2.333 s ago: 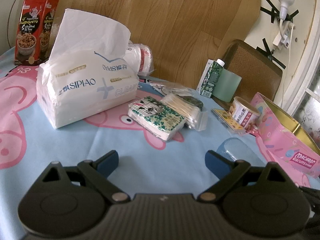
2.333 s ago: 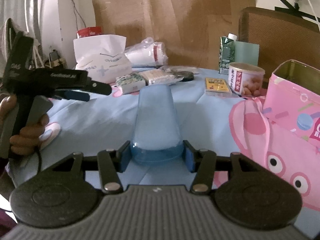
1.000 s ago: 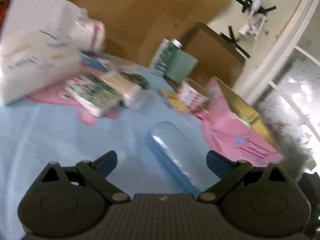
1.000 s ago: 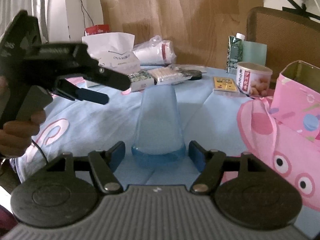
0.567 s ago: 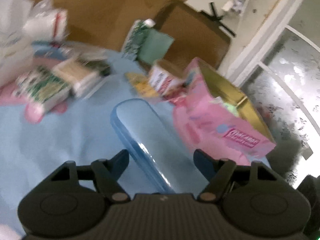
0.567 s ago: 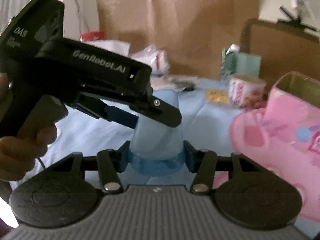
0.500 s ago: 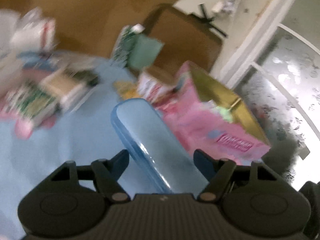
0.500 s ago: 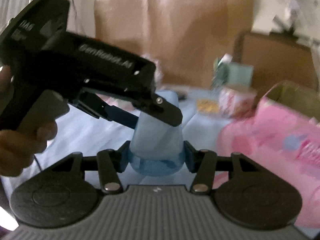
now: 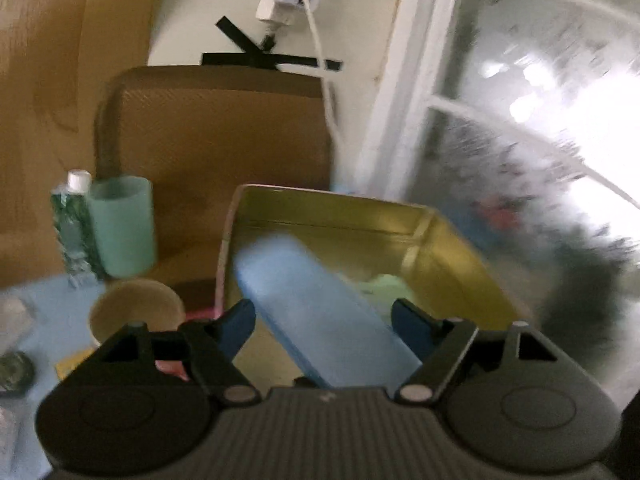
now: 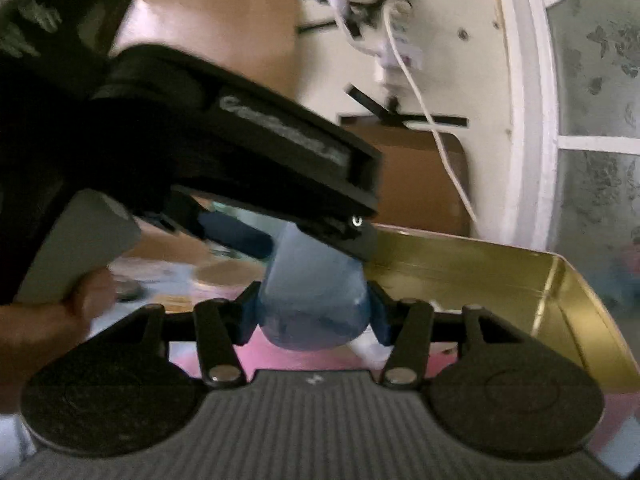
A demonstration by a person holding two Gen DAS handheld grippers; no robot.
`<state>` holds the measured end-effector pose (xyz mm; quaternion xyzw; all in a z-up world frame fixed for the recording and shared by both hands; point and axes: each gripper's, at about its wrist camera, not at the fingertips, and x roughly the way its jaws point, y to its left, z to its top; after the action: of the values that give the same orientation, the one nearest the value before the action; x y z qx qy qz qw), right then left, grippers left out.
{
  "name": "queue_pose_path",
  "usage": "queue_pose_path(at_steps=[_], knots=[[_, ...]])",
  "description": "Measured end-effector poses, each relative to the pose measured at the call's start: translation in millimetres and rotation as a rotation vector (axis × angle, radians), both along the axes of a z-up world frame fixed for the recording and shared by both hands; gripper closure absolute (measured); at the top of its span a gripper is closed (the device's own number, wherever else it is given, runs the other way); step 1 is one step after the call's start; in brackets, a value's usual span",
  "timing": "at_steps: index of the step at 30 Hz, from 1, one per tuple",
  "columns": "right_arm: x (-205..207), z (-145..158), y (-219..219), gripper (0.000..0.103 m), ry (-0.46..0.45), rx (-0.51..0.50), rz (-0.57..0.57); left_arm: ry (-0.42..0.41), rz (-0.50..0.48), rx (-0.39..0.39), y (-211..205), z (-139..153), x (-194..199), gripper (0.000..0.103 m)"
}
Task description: Organize soft objects
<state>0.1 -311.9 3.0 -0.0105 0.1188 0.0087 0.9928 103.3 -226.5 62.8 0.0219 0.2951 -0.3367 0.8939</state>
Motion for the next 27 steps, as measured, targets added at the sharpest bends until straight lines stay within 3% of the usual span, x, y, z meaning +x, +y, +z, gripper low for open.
queue_pose_path(at_steps=[2, 5, 13, 18, 22, 27], knots=[[8.4, -6.7, -0.7, 0.042, 0.028, -0.010, -0.024, 0.019, 0.029, 0.000, 7.3, -5.7, 1.7, 0.025], [-4.2, -6.9, -3.7, 0.042, -0.007, 0.052, -0.002, 0.036, 0.037, -0.037, 39.0, -8.9, -7.4, 0.025], [-37.8, -1.9, 20.9, 0.042, -0.064, 0.105, 0.090, 0.054, 0.162, -0.104, 164.3, -34.9, -49.8, 0.018], [-28.6, -2.7, 70.3, 0.042, 0.018, 0.084, 0.273, 0.078, 0.376, -0.073, 252.2, -66.0, -71.9, 0.018], [-9.2, -3.9, 112.9, 0.042, 0.090, 0.074, 0.385, 0.071, 0.549, -0.034, 299.0, -81.6, -73.5, 0.018], [24.9, -0.2, 150.0, 0.042, 0.156, 0.097, 0.457, 0.085, 0.609, -0.129, 323.0, -90.7, -66.6, 0.017]])
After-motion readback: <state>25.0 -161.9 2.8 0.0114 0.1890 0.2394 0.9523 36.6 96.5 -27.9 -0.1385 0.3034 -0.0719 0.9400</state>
